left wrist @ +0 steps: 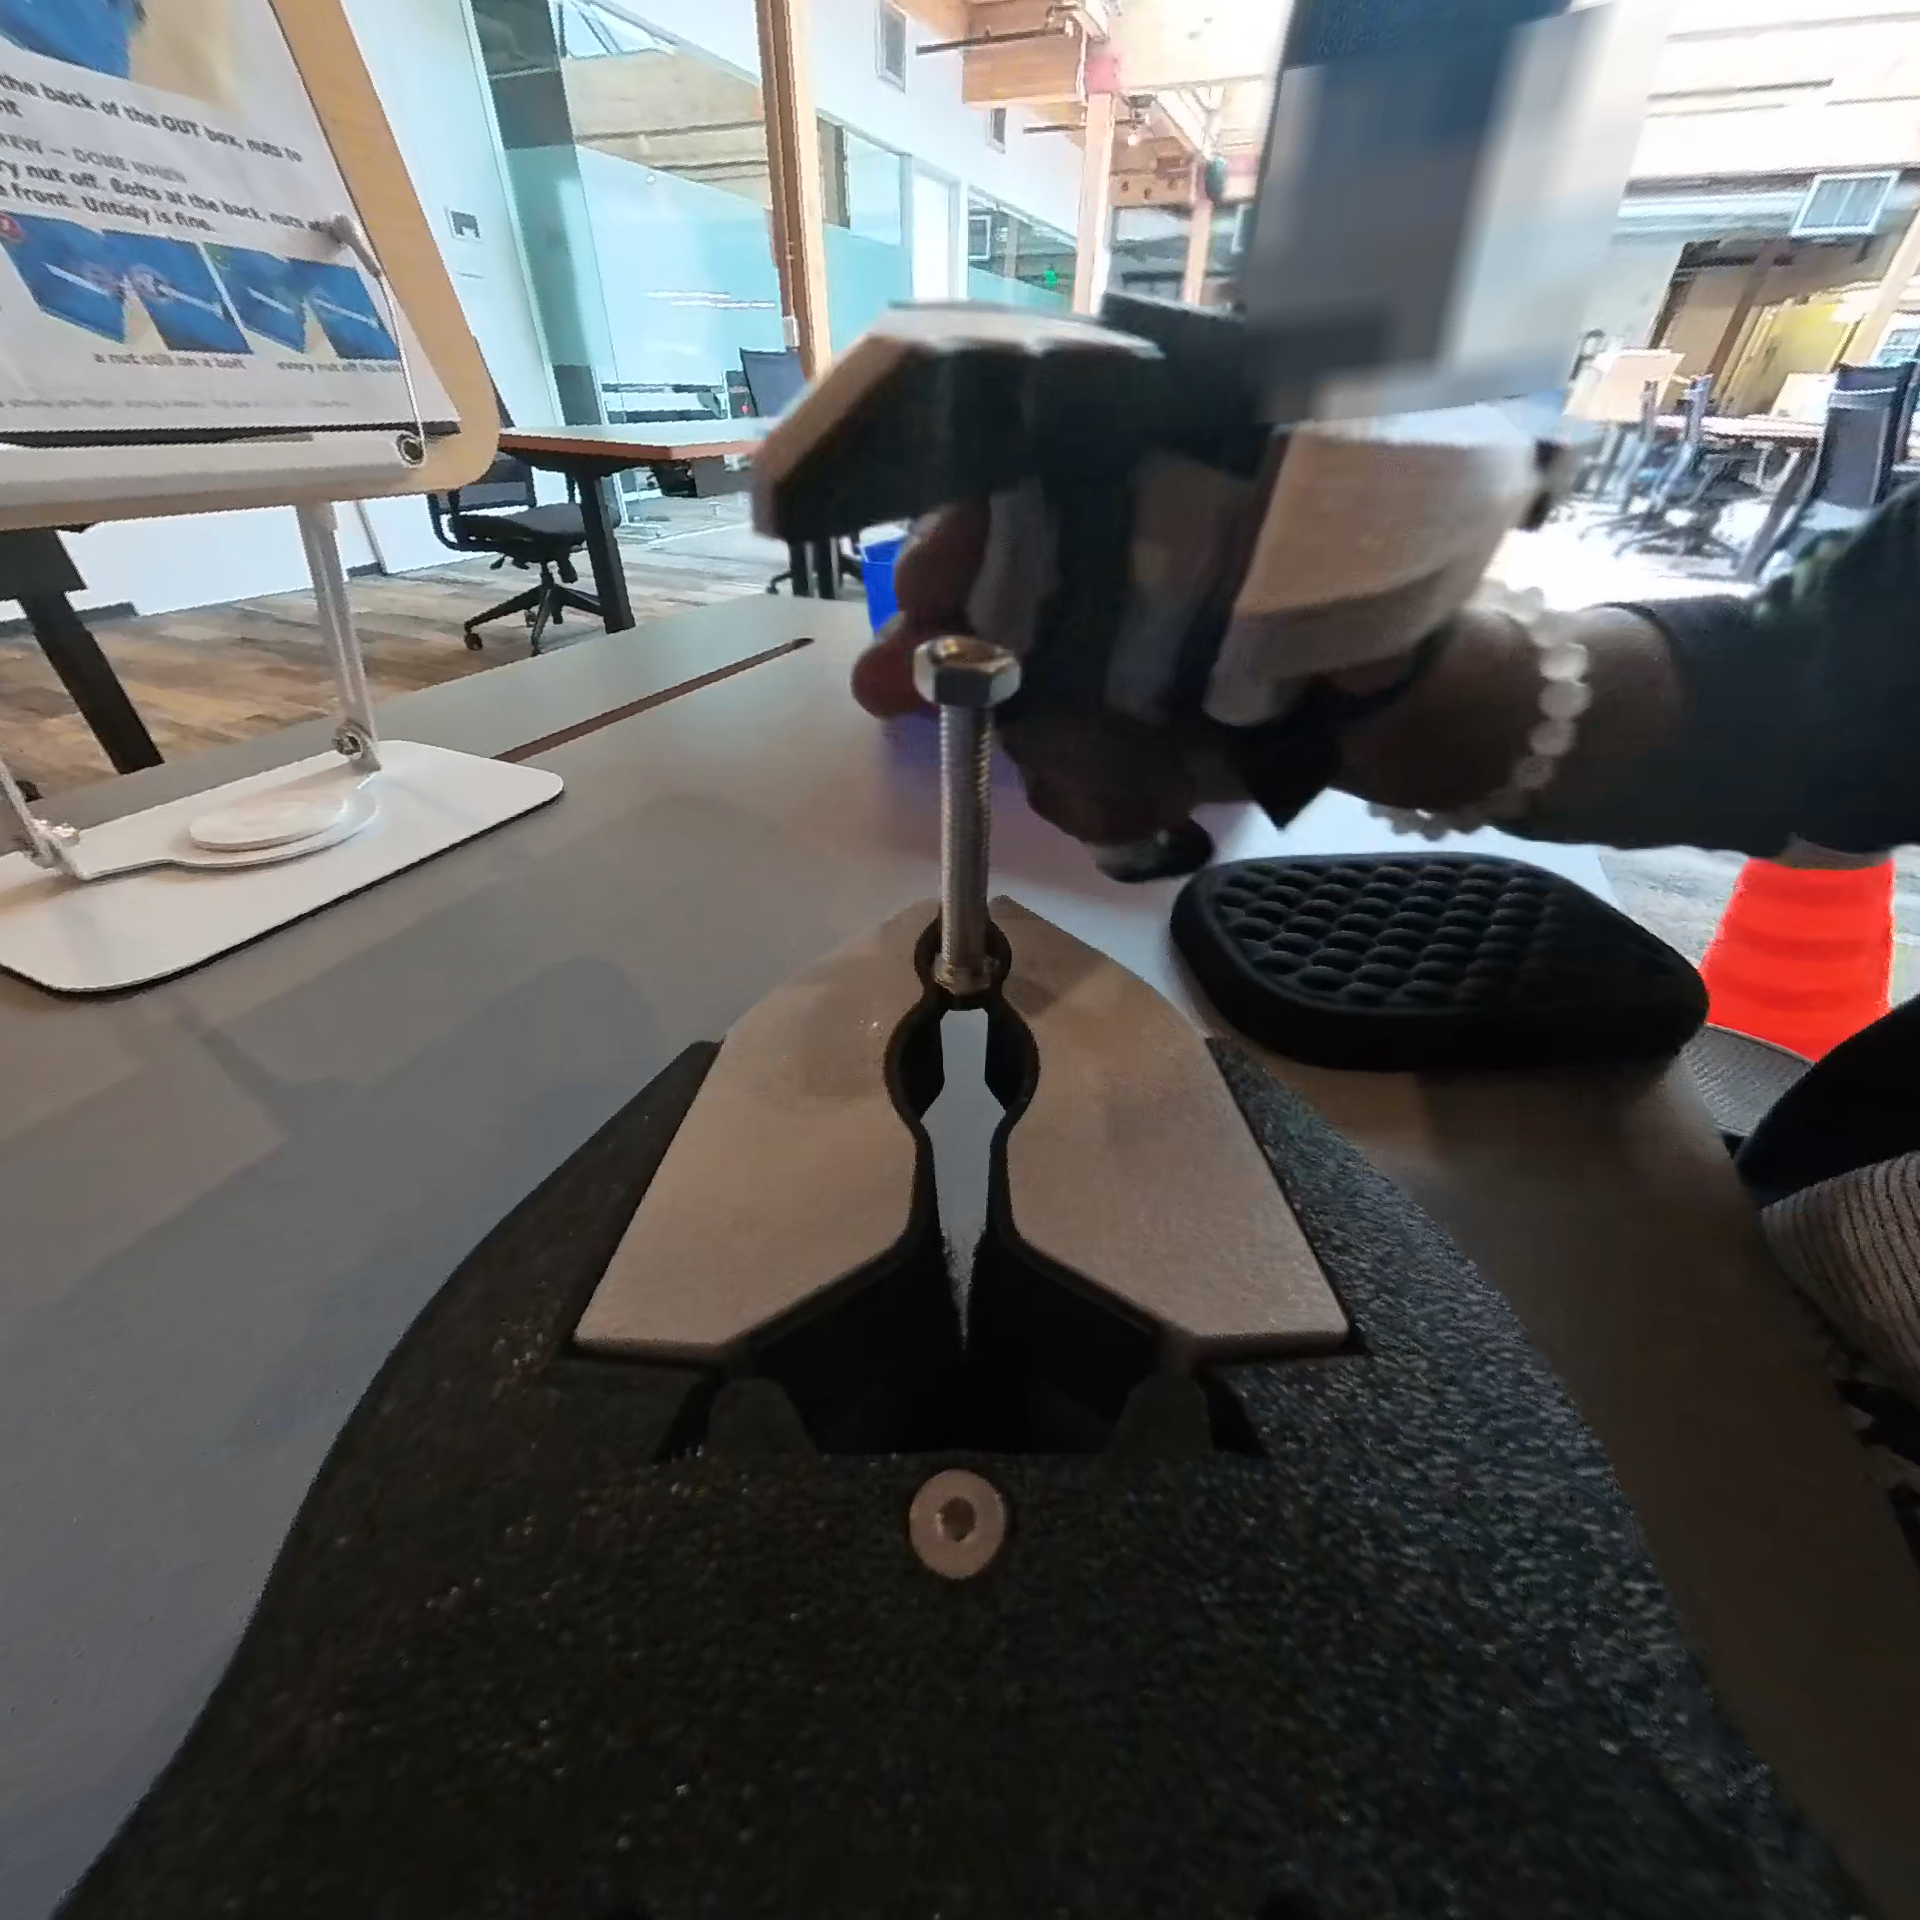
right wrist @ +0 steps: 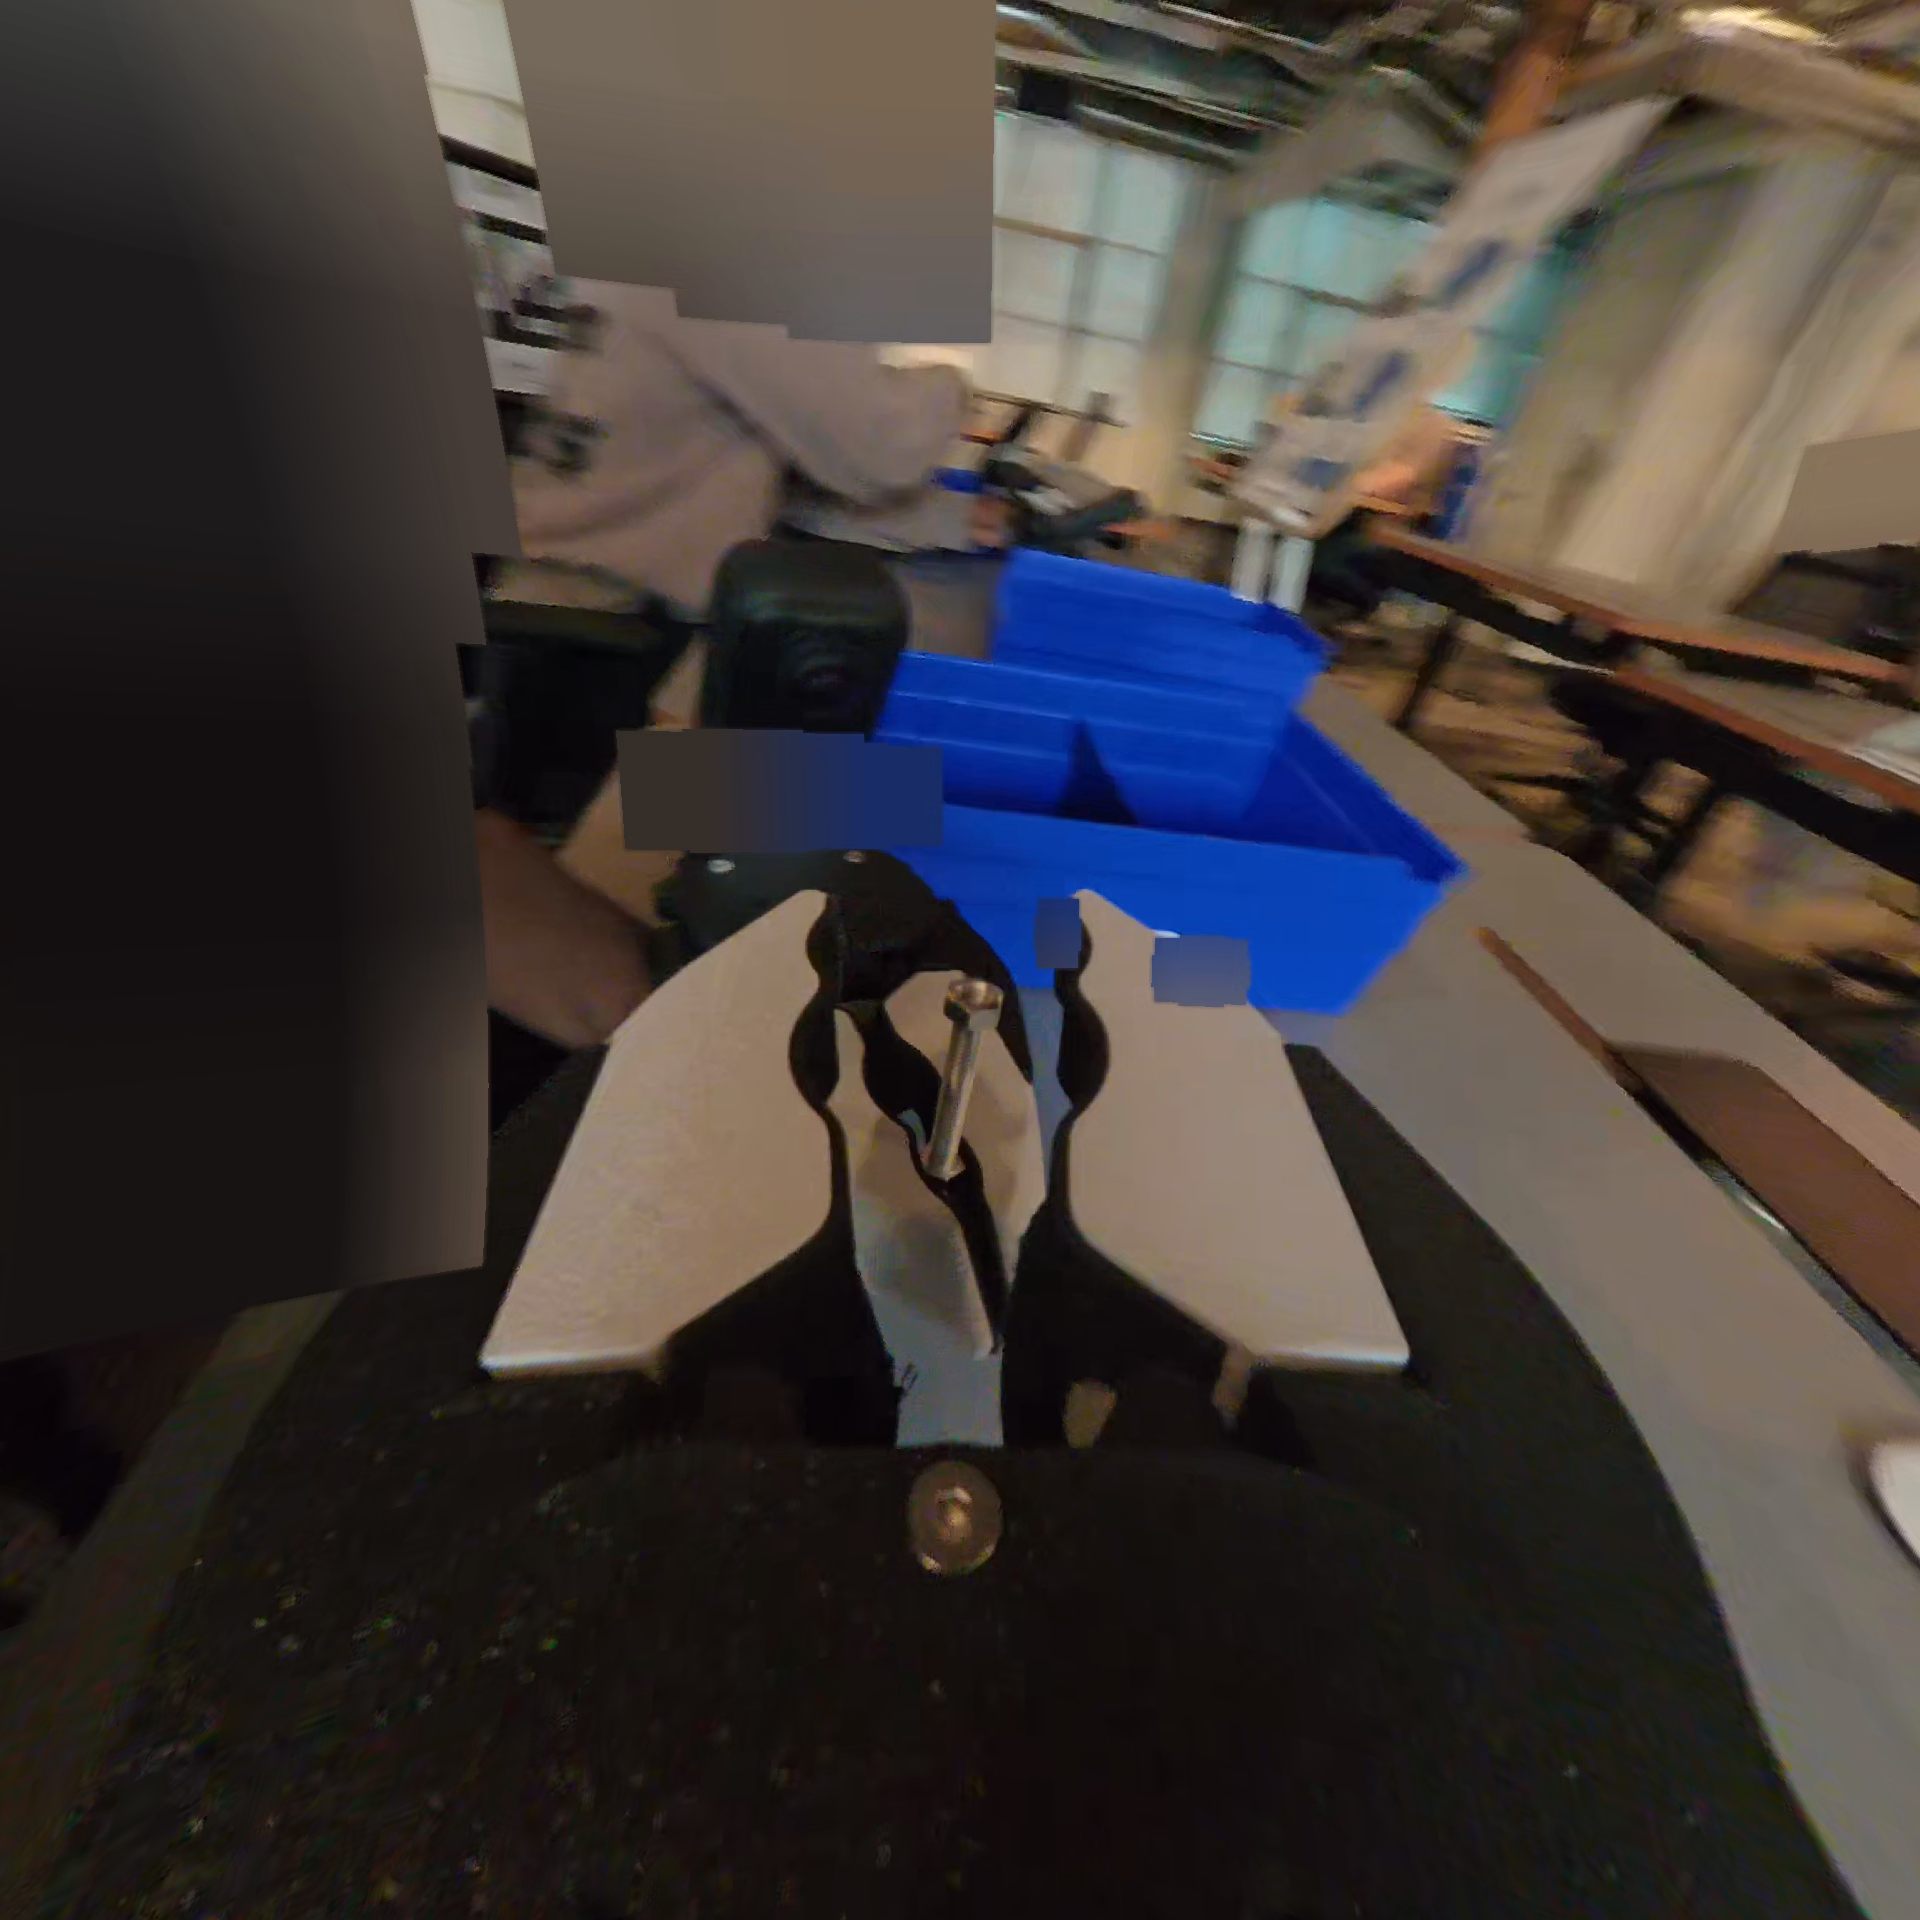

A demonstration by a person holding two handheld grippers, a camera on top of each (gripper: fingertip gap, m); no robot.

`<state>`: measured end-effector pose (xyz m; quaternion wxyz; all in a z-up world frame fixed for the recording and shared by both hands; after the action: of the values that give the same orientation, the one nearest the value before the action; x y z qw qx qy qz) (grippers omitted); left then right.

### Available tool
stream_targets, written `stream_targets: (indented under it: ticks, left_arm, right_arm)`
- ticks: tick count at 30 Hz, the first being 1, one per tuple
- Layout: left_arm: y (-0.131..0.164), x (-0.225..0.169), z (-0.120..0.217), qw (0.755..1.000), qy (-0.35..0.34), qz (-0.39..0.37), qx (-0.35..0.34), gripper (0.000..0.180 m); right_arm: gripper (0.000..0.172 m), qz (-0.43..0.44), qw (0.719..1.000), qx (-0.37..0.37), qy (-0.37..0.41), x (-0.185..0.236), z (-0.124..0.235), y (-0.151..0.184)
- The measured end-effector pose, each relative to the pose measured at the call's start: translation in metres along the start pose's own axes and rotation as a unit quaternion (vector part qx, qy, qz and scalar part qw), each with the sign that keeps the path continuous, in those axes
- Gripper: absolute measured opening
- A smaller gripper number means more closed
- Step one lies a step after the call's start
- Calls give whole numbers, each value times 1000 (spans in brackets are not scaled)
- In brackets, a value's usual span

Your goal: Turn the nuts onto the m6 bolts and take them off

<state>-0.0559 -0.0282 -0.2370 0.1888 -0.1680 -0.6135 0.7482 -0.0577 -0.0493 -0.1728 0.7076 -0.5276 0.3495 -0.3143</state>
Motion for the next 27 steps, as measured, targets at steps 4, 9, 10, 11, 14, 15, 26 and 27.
stream_targets:
  ticks: [4, 9, 10, 11, 14, 15, 26, 27]
  left_arm:
    - [0, -4, -1, 1000, 12, -11, 3, 1]
    - [0, -6, 0, 1000, 22, -12, 0, 3]
    - [0, -6, -1, 1000, 23, -13, 1, 3]
    - [0, -6, -1, 1000, 23, -12, 1, 3]
    - [0, -4, 0, 1000, 16, -5, -1, 2]
    - [0, -3, 0, 1000, 13, -4, -1, 3]
    - [1, 1, 0, 1000, -5, 2, 1, 2]
    - [0, 1, 0, 1000, -3, 3, -1, 2]
  right_arm:
    - [38, 5, 983, 9, -185, 0, 5, 3]
    - [22, -29, 952, 20, -303, -5, 1, 14]
    - [11, -29, 949, 16, -313, -4, 1, 15]
    - [10, -31, 949, 9, -314, -4, 0, 15]
    - [9, -30, 965, -3, -261, -5, -1, 15]
    - [10, -33, 972, -1, -233, -5, -1, 15]
    - [16, -68, 992, 30, 104, -4, -3, 14]
    - [26, -54, 995, 25, 86, -4, -2, 12]
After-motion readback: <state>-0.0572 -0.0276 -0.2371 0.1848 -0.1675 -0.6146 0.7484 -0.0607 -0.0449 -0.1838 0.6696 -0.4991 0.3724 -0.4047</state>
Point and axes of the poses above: each gripper's, where its closed fingertips meet, z back along the fingers, y out of its underside, x = y × z across the jaws, the point moved 2 cm from there along z, back along the fingers, and after that the axes turned 9 degrees about x, right-handed, at the moved point
